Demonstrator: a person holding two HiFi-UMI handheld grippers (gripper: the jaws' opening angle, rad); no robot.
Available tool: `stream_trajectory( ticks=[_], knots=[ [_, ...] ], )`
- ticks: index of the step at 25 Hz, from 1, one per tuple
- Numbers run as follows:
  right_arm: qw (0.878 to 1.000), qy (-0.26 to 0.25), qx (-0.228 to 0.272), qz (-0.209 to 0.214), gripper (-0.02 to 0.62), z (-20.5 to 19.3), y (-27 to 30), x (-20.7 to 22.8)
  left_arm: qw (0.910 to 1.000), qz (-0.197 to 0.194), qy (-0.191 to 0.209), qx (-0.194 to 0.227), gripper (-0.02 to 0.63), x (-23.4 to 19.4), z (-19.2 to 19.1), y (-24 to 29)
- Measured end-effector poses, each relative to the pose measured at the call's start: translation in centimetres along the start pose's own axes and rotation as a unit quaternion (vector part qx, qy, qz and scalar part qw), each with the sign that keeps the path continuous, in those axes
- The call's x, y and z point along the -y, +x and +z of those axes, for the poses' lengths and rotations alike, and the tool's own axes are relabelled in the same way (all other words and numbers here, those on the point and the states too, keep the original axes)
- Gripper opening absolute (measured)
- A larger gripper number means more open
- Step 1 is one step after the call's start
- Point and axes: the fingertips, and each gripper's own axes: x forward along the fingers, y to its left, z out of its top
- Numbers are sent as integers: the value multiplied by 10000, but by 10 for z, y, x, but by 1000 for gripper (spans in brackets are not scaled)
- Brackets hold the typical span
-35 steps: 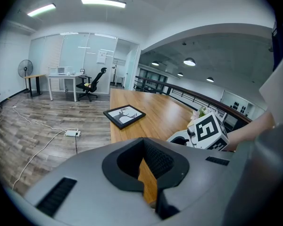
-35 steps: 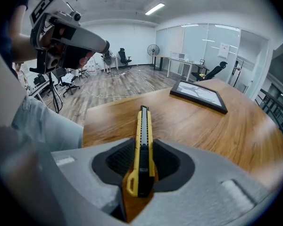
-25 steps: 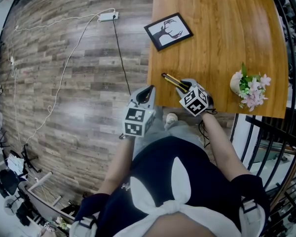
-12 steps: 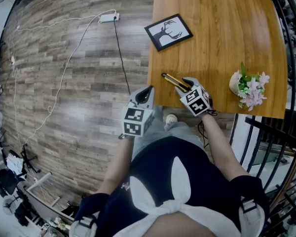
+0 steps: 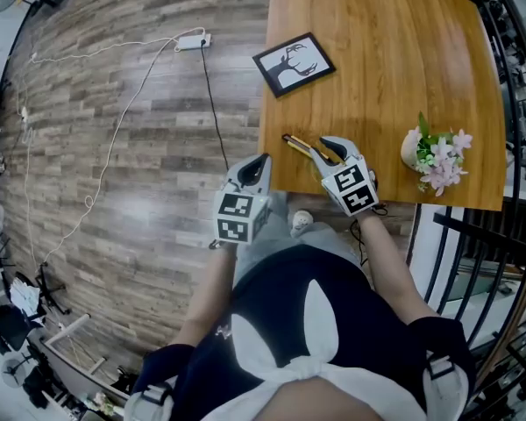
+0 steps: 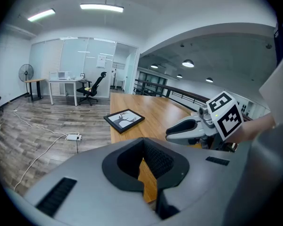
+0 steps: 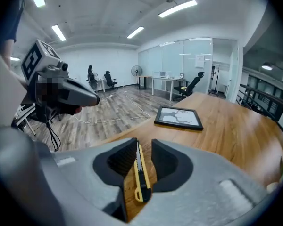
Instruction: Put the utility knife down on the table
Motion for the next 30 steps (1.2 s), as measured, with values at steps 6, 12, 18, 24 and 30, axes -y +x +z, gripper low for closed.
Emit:
stream_trajectory(
  ticks=[6,12,18,24,30],
  knots=[
    [9979,-75,568,-305,-2,29,-28,-1,9999,30,-11,105,17,5,2,-7],
    [9958,-152,856,-293,-2,46,-51,-11,9997,18,-94,241,17,12,8,-15],
    [9937,-278,1027,-348,-3,56,-70,-18,9993,13,-109,357,17,19,12,-21],
    [9926,-131,1165,-301,-3,60,-82,-22,9989,23,-113,444,17,25,17,-28],
    [9921,-113,1218,-289,-4,60,-91,-26,9989,4,-100,460,17,32,15,-32]
  ],
)
